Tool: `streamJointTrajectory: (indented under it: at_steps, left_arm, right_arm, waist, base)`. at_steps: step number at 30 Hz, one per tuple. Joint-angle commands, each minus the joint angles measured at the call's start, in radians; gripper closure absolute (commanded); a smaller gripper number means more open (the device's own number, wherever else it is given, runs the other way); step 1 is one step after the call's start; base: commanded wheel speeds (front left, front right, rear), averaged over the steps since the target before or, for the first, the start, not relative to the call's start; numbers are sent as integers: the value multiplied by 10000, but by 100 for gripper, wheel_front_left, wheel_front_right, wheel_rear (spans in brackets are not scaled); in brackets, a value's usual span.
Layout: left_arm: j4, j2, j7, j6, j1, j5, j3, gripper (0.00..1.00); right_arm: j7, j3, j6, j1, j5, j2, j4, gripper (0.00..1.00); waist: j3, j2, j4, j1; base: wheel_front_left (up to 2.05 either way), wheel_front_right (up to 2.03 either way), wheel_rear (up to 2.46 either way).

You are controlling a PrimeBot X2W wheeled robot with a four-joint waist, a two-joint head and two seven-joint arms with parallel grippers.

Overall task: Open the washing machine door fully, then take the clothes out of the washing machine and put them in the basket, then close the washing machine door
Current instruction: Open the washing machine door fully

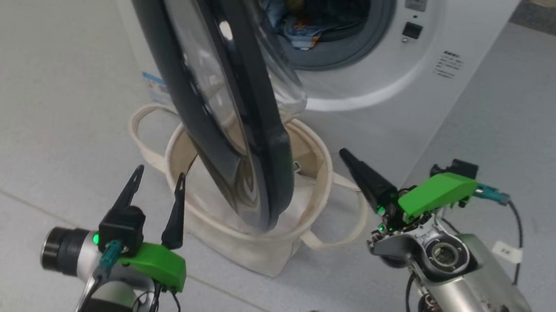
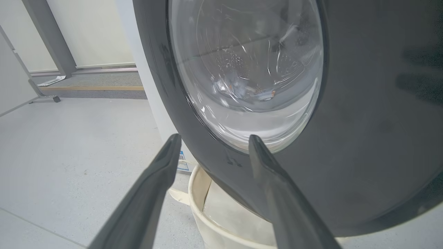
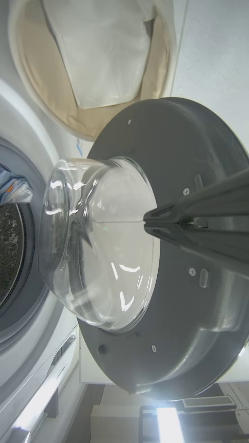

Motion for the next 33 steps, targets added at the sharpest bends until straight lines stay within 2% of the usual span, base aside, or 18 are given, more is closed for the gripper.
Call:
streamJointTrajectory:
  at_steps: [1,4,7,9,10,14,20,22,26,28,29,30,33]
  left_arm:
    - [-314,320,-17,103,-74,-124,392,0]
    - [-316,378,-10,118,61,-180,407,0]
    - [-213,418,9,109,252,-248,393,0]
    - [-128,460,16,97,402,-288,381,0]
    - [-128,460,16,97,402,-288,381,0]
    - [-112,557,40,110,642,-353,383,0]
    - [-235,706,141,160,905,-402,368,0]
    - [-295,752,177,164,964,-404,344,0]
    - [-436,852,179,245,1135,-464,408,0]
    - [-490,922,196,301,1238,-483,445,0]
    - [-513,949,217,309,1273,-480,434,0]
    - [-541,969,238,308,1300,-488,427,0]
    - [-631,1022,277,314,1347,-501,404,0]
  right_arm:
    - [-431,29,12,81,-537,-107,-671,100]
    - [-1498,189,12,207,-1825,-585,-1382,100]
    - [-3619,639,12,367,-4091,-1322,-1746,100]
    - [-4759,833,12,607,-5017,-1511,-1753,100]
    - [-4759,833,12,607,-5017,-1511,-1753,100]
    - [-5389,823,12,835,-7295,-1880,-1738,100]
    - [-5414,-944,12,2100,-10753,-1366,-2750,100]
    - [-5415,-1342,12,2689,-11398,-1119,-2967,100]
    - [-5416,-1996,12,3660,-11859,-688,-3157,100]
    - [-5416,-2268,12,3953,-12192,-520,-3205,78]
    - [-5417,-2426,12,4077,-12304,-400,-3252,11]
    - [-5417,-2587,12,4186,-12434,-291,-3306,0]
    - [-5417,-2820,12,4499,-12763,-37,-3233,0]
  waist:
    - [-245,-2,-276,0]
    - [-427,-2,-496,0]
    - [-722,-2,-641,0]
    - [-956,-2,-740,0]
    - [-956,-2,-740,0]
    - [-1236,-2,-960,0]
    - [-1414,-2,-1274,0]
    - [-1476,-2,-1317,0]
    - [-1600,-2,-1435,0]
    - [-1598,-2,-1511,0]
    - [-1592,-2,-1529,0]
    - [-1587,-2,-1549,0]
    - [-1588,-2,-1579,0]
  base:
    - [0,0,0]
    - [0,0,0]
    - [0,0,0]
    - [0,0,0]
    - [0,0,0]
    - [0,0,0]
    - [0,0,0]
    - [0,0,0]
    - [0,0,0]
    - [0,0,0]
    - [0,0,0]
    - [0,0,0]
    - [0,0,0]
